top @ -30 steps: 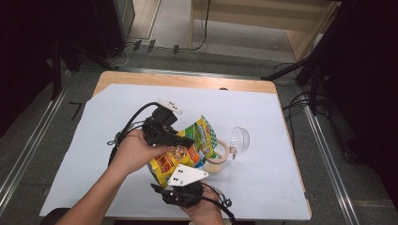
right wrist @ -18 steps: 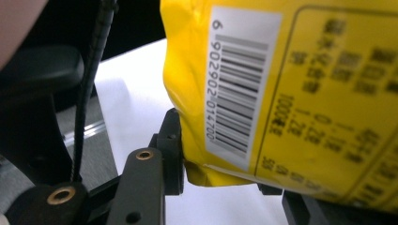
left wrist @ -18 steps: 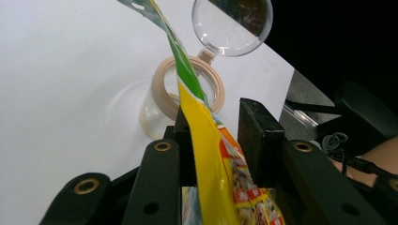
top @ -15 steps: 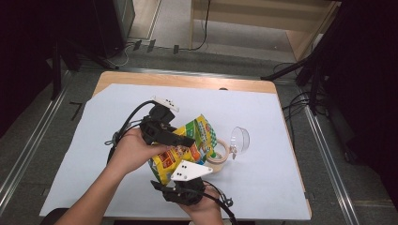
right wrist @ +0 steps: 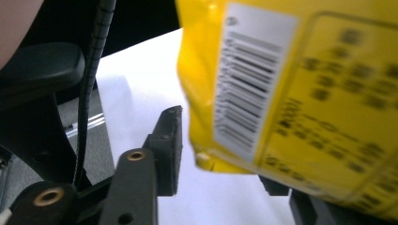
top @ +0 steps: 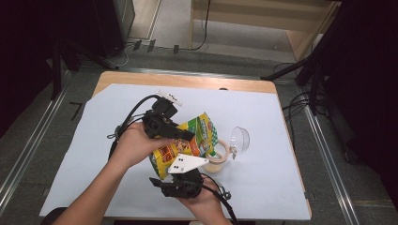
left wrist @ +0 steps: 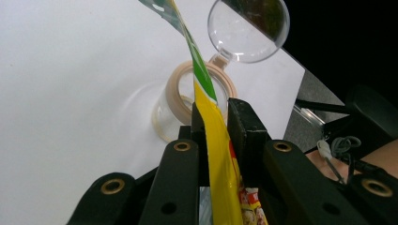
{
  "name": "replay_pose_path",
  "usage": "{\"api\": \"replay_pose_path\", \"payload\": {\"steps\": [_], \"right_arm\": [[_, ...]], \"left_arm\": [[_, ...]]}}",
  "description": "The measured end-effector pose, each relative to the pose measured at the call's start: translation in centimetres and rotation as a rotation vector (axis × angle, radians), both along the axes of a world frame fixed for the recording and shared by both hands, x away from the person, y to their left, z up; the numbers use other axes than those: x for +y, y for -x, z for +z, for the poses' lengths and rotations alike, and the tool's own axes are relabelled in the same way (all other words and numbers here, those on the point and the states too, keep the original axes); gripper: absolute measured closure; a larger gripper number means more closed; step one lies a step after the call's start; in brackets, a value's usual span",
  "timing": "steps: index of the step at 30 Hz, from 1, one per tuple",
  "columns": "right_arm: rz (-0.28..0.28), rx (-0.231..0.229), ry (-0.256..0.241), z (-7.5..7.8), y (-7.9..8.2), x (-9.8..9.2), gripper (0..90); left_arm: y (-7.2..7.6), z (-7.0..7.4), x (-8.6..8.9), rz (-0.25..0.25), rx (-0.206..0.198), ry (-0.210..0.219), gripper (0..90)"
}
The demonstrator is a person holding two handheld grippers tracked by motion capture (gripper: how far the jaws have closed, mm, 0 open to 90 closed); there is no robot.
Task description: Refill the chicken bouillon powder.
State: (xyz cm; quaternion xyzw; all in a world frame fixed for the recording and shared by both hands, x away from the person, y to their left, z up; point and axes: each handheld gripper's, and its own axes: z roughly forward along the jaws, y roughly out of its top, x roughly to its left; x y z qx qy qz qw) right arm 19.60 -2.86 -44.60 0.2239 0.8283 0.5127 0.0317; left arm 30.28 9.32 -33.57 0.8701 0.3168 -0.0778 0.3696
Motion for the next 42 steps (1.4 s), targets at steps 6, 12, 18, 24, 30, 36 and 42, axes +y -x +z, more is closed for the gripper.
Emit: {"api": "replay_pose_path", "payload": {"steps": [6,12,18,24,30,36,42], "right_arm": [[-0.026,-0.04,-0.004,0.12,-0.43,-0.34,64.8],[-0.045,-0.027,-0.042,0.05,-0.23,-0.5,65.0],[-0.049,-0.014,-0.063,0.16,-0.22,-0.53,64.9],[-0.051,-0.006,-0.068,0.4,-0.31,-0.53,64.9],[-0.051,-0.006,-0.067,0.33,-0.27,-0.45,64.9],[-0.045,0.018,-0.078,0.3,-0.29,-0.29,65.0],[-0.043,0.01,-0.076,0.14,-0.2,-0.29,65.0]], "left_arm": [[-0.55,0.23,-0.53,-0.013,0.003,0.015,81.2],[-0.14,0.47,-0.52,-0.028,-0.019,0.032,74.0],[-0.05,0.47,-0.39,-0.016,-0.024,0.017,70.2],[-0.35,0.41,-0.19,-0.013,-0.033,0.023,72.6],[-0.44,0.28,-0.14,-0.016,-0.008,0.033,75.7],[-0.32,0.46,-0.41,-0.002,0.008,-0.001,81.4],[0.02,0.77,-0.77,-0.009,-0.006,-0.019,84.7]]}}
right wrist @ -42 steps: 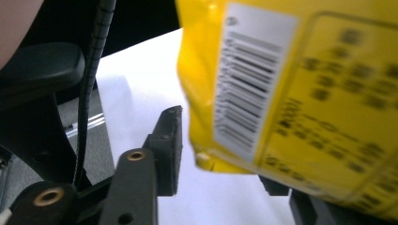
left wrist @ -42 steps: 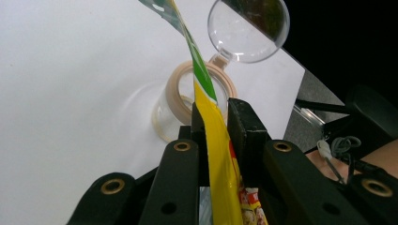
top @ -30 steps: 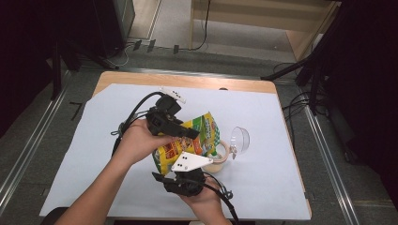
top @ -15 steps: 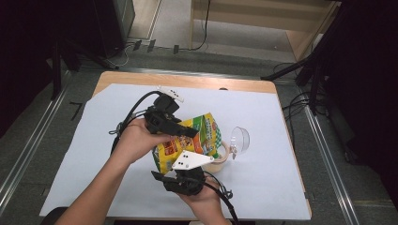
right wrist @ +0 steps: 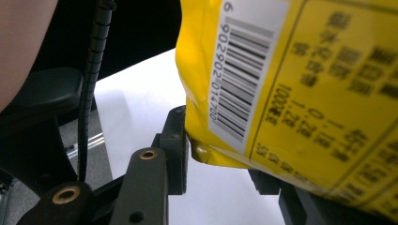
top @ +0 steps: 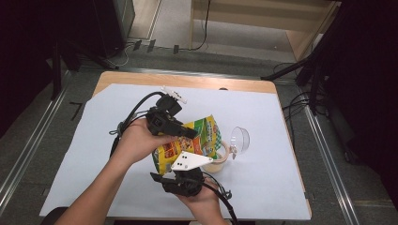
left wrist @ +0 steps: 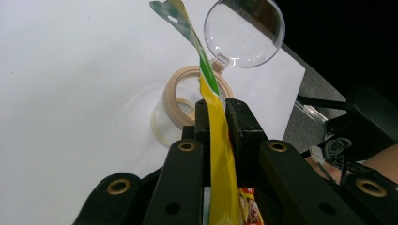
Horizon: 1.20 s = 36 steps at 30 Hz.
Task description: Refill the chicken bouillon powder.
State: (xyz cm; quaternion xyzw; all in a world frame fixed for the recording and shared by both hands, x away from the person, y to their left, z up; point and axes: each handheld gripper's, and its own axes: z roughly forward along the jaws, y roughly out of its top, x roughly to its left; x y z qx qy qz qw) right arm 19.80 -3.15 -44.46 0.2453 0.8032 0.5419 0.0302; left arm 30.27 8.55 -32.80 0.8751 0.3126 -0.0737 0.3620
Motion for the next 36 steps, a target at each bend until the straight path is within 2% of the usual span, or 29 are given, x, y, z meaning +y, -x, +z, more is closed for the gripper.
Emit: {"api": "replay_pose_path", "payload": {"steps": [3,7,18,26,33,35,36], "right_arm": [[0.005,0.001,0.002,0.0,0.0,0.0,63.3],[-0.006,-0.007,0.013,0.0,0.0,0.0,66.7],[-0.016,0.027,-0.009,0.5,-0.5,-0.2,65.9],[-0.027,0.011,0.004,0.4,-0.6,-0.2,67.2],[-0.034,0.011,-0.009,0.5,-0.8,-0.4,66.5],[-0.031,0.028,-0.019,0.4,-1.0,-0.4,66.1],[-0.029,0.05,-0.026,0.3,-1.1,-0.3,65.9]], "left_arm": [[0.0,0.0,-0.1,-0.003,-0.002,0.005,84.7],[-0.2,0.0,-0.2,-0.005,0.003,0.008,84.7],[-1.1,0.1,-0.6,-0.002,0.019,0.019,83.0],[-1.0,0.1,-0.6,-0.007,0.015,0.032,81.9],[-0.6,0.5,-0.6,0.001,-0.016,0.042,77.8],[-0.3,0.7,-0.8,0.005,-0.034,0.011,79.3],[-0.2,0.7,-0.8,0.002,-0.036,0.013,81.7]]}}
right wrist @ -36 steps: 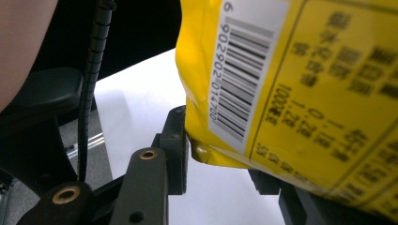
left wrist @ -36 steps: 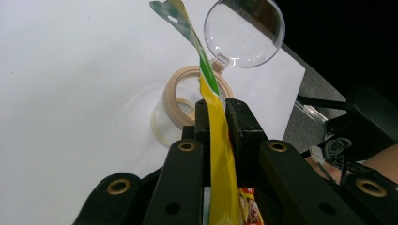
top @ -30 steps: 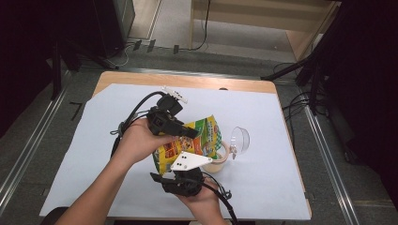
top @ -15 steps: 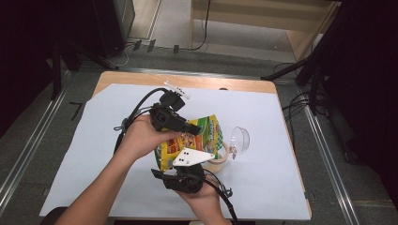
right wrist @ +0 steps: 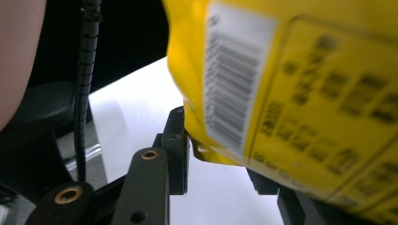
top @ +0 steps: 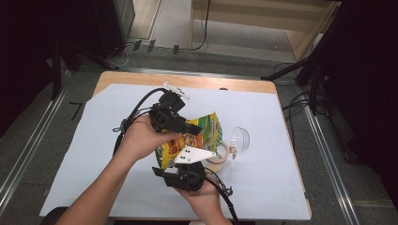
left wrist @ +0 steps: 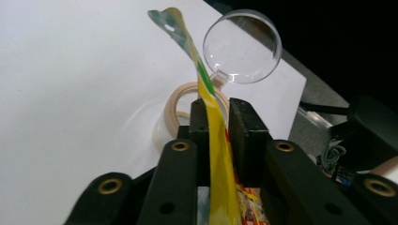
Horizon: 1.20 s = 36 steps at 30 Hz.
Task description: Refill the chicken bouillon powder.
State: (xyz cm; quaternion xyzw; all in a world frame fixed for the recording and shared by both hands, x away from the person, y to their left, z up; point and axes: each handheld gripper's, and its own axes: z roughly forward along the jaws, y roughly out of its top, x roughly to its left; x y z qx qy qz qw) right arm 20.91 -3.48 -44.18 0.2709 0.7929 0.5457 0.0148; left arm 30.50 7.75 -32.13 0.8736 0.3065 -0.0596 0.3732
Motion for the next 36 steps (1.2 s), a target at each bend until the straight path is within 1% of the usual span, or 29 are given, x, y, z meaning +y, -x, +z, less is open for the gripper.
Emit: {"api": "replay_pose_path", "payload": {"steps": [4,8,13,16,19,25,29,32,34,36], "right_arm": [[0.005,0.001,-0.001,-0.1,0.0,0.0,66.0],[-0.001,0.001,-0.002,0.0,0.1,0.0,66.2],[0.002,-0.003,-0.012,0.1,0.1,0.0,66.1],[-0.001,-0.009,-0.011,0.2,0.0,0.0,66.2],[-0.004,-0.005,-0.014,0.3,-0.1,-0.2,66.3],[-0.007,-0.009,-0.002,0.2,-0.2,-0.3,66.4],[-0.007,-0.015,0.004,0.4,-0.2,-0.2,65.8],[-0.017,-0.028,0.01,0.4,-0.1,-0.1,64.4],[-0.016,-0.026,0.017,0.3,0.0,0.0,64.5],[-0.018,-0.036,0.021,0.3,0.0,0.0,65.0]], "left_arm": [[0.1,0.0,0.0,0.0,0.007,0.007,82.5],[0.2,0.2,-0.1,-0.003,0.005,0.01,82.4],[-0.1,0.3,-0.3,-0.008,0.013,-0.006,82.4],[-0.5,0.3,-0.4,-0.014,0.033,0.004,82.4],[-0.9,0.3,-0.5,-0.019,0.044,0.0,82.3],[-1.3,-0.1,-0.4,-0.021,0.06,0.021,82.3],[-1.5,0.0,-0.3,-0.02,0.064,0.027,82.2],[-1.5,-0.1,-0.3,-0.022,0.064,0.025,82.2],[-1.5,-0.1,-0.4,-0.025,0.062,0.02,82.3],[-1.6,-0.2,-0.3,-0.023,0.064,0.022,82.3]]}}
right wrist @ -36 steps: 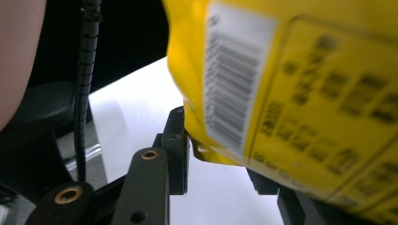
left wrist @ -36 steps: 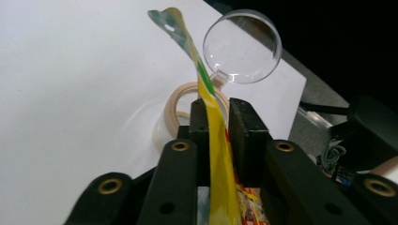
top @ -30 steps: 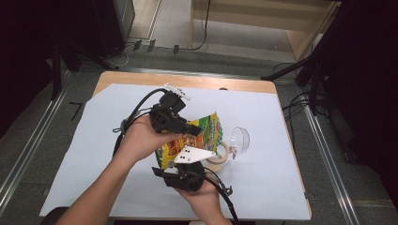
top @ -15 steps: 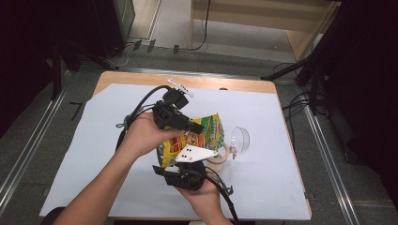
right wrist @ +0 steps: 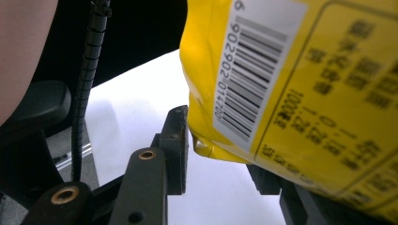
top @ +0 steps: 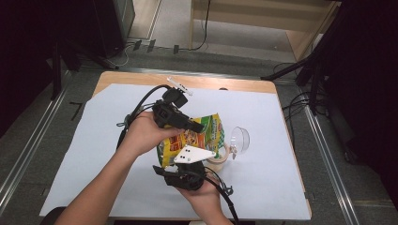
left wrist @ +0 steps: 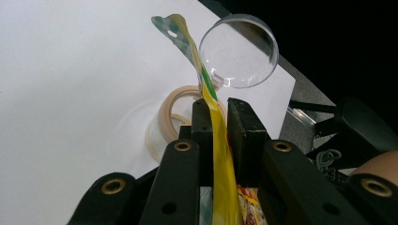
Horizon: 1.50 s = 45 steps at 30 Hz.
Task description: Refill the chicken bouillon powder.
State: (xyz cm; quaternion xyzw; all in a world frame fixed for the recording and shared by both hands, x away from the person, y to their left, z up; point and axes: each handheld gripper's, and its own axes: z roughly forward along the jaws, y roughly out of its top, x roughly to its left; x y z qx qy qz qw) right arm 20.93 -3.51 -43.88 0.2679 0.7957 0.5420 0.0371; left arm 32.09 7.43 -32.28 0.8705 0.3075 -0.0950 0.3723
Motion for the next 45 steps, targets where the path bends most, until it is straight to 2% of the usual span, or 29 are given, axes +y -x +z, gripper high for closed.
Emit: {"api": "replay_pose_path", "payload": {"steps": [6,12,18,26,38,45], "right_arm": [[-0.004,-0.008,0.008,0.04,0.05,0.06,67.0],[-0.001,0.018,-0.013,0.14,0.11,0.01,67.0],[0.0,0.008,-0.006,0.2,0.16,0.01,67.0],[0.005,0.002,0.003,0.1,0.17,0.09,67.0],[0.003,0.001,-0.005,0.16,0.01,0.12,67.0],[0.003,0.018,-0.018,-0.06,-0.27,0.09,67.0]], "left_arm": [[0.02,-0.02,0.1,0.003,0.0,0.001,82.0],[0.04,-0.03,0.17,0.009,0.003,0.006,81.7],[0.11,0.02,0.16,0.011,-0.008,0.008,81.4],[-0.02,-0.2,0.47,0.016,-0.002,0.009,81.6],[0.48,0.28,0.38,0.023,-0.036,0.012,81.3],[0.76,0.41,0.21,0.022,-0.04,0.009,81.4]]}}
